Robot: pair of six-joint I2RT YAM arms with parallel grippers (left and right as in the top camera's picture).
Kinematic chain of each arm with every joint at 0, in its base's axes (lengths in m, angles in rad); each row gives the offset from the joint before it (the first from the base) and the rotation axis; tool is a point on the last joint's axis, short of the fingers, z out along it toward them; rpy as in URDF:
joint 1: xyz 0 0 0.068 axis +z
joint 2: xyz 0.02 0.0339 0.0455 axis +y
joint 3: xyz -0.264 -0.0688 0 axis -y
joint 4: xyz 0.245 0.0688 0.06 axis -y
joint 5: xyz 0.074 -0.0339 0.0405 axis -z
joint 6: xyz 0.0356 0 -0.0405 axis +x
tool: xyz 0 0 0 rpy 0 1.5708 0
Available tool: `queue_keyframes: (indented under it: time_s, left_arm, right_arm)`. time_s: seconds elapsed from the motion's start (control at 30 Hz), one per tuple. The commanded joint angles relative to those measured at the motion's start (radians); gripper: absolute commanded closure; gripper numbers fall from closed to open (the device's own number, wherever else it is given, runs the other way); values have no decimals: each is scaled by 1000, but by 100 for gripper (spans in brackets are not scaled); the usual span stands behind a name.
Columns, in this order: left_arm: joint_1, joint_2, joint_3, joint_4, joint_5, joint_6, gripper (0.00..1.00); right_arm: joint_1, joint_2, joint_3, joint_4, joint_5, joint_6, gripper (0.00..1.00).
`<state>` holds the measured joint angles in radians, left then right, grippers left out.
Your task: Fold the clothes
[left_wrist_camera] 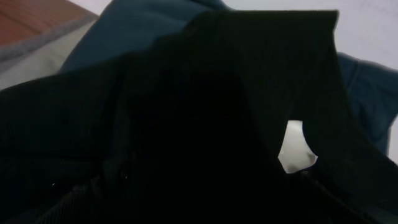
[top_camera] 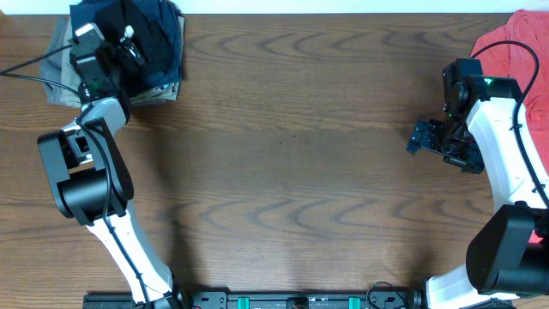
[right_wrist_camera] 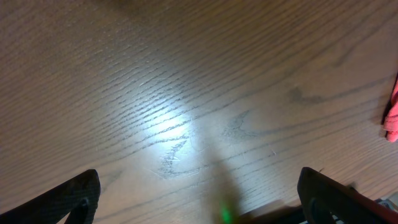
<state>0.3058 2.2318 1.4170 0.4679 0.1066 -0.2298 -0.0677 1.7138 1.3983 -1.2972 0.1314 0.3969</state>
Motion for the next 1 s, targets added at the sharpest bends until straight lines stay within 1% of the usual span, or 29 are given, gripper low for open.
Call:
queue_keyframes:
  time_s: [0.0, 0.07, 0.2, 0.3, 0.37, 0.47, 0.53, 0.7, 0.8, 0.9, 0.97]
  left_arm:
    - [10, -31, 6, -19, 6, 27, 2]
    - [10, -68, 6, -23, 15, 27, 2]
    - [5, -198, 6, -71, 44, 26, 2]
    - [-3, -321, 6, -142, 43, 24, 2]
    - [-6, -412, 6, -226, 44, -1, 2]
    - [-8, -557, 6, -396, 44, -62, 2]
    - [-8, -659, 6, -556, 59, -98, 2]
    - [-8, -877, 6, -939, 224, -97, 2]
    - [-9, -967, 5, -1144, 285, -97, 2]
    - [-13, -1052, -19, -1338, 298, -55, 2]
    - [-26, -1111, -59, -1416, 298, 10, 2]
  right_arm:
    - [9, 5, 13, 0, 11, -9, 1]
    - [9, 5, 13, 0, 10, -9, 1]
    - [9, 5, 13, 0, 10, -9, 1]
    - [9, 5, 13, 0, 11, -9, 1]
    - [9, 5, 13, 0, 10, -9, 1]
    - [9, 5, 13, 0, 11, -9, 1]
    - [9, 5, 13, 0, 10, -9, 1]
    - [9, 5, 13, 0, 10, -9, 1]
    - [9, 5, 13, 0, 11, -9, 1]
    - [9, 5, 13, 0, 10, -9, 1]
    - [9, 5, 13, 0, 11, -9, 1]
